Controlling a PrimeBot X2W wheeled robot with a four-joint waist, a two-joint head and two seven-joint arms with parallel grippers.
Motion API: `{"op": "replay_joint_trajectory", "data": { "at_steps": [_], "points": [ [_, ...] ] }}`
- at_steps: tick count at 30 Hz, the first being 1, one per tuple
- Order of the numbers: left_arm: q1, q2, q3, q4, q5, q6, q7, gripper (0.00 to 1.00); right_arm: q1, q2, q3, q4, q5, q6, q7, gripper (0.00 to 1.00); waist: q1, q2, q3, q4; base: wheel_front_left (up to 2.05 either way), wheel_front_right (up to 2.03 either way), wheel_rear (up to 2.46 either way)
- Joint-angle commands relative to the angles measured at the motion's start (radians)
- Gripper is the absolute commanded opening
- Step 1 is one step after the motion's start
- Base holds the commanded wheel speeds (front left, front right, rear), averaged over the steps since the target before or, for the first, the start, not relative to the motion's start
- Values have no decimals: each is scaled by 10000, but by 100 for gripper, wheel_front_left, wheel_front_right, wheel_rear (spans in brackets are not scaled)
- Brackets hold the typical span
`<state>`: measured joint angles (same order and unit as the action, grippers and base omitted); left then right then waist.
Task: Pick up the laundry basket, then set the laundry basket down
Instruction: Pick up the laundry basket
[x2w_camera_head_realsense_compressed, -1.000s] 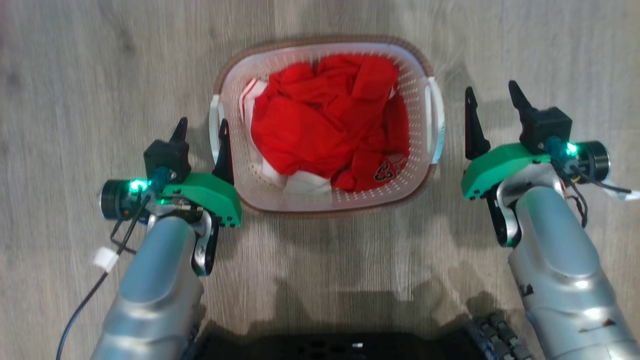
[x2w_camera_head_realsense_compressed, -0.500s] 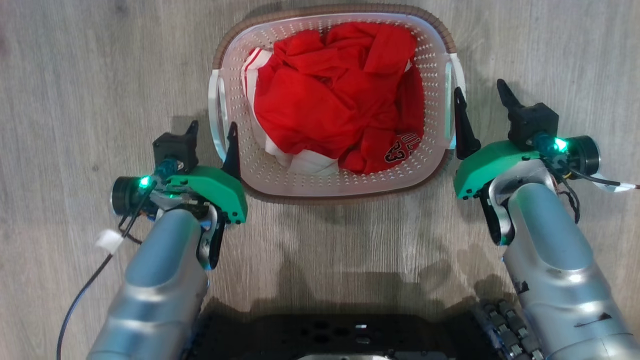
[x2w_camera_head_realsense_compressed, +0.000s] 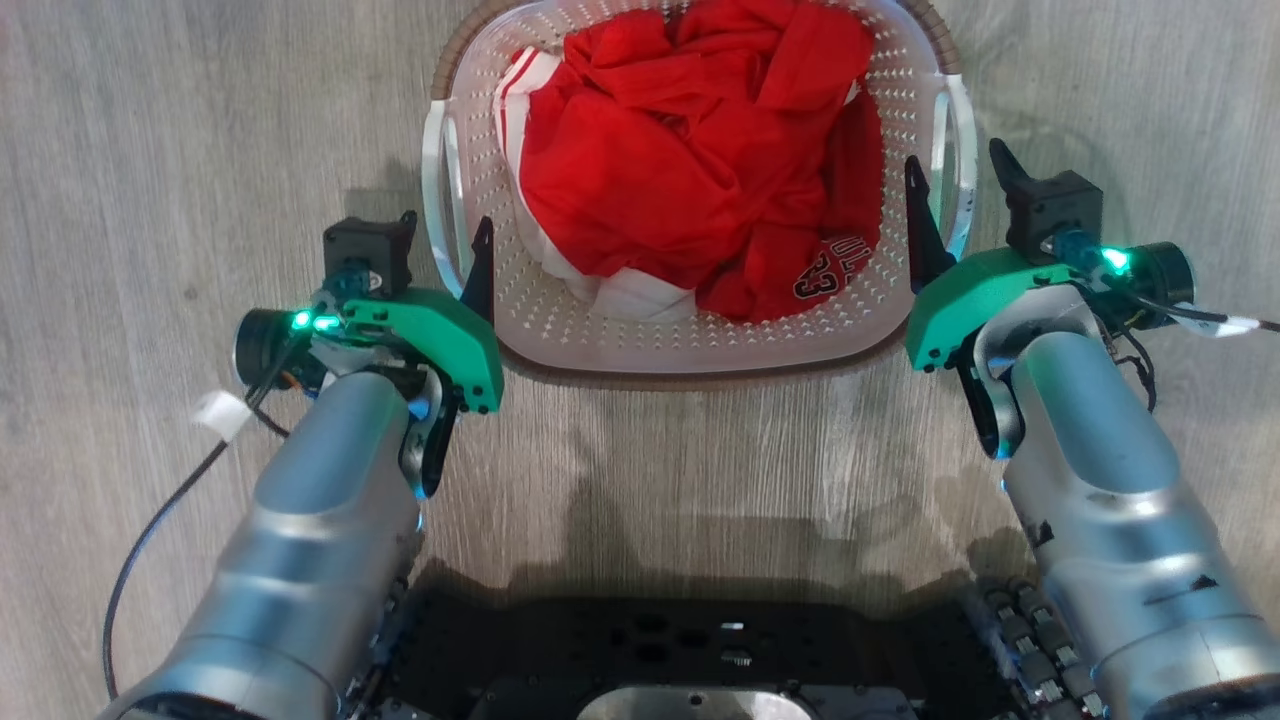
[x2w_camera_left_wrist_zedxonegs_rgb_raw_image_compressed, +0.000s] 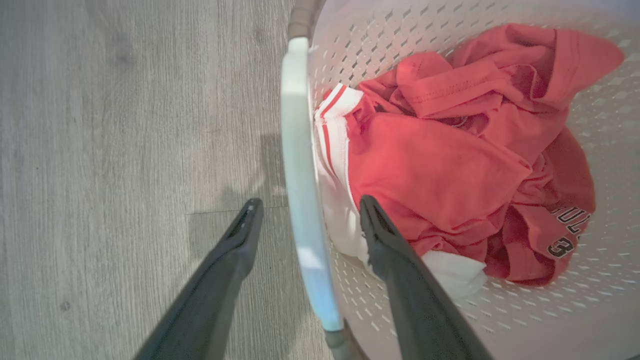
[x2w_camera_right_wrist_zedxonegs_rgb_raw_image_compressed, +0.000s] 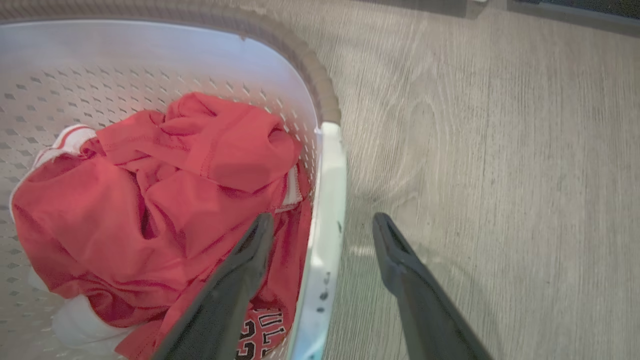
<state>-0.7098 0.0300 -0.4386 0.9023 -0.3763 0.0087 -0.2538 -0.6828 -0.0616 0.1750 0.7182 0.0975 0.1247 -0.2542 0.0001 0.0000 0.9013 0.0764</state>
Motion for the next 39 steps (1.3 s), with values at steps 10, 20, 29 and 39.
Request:
{"op": "replay_joint_trajectory", "data": {
  "at_steps": [10,20,29,39],
  "points": [
    [-481,202,-560,792,-828,38,-80,100,-485,114,572,1277,345,60,-76,100,-1,0,311,110,0,0,0],
    [-904,202,-1626,1444,-1632,-34,-80,0,-916,114,949,2089,735,60,-76,4,-1,0,258,90,0,0,0],
    [-696,202,-2005,1622,-2212,203,-80,0,-748,114,1218,2734,1150,60,-76,0,-1,0,-596,26,0,0,0],
    [21,202,-2116,2127,-2424,268,-80,0,-125,114,2348,3708,2636,60,-76,0,-1,0,-2497,-283,0,0,0]
  ]
}}
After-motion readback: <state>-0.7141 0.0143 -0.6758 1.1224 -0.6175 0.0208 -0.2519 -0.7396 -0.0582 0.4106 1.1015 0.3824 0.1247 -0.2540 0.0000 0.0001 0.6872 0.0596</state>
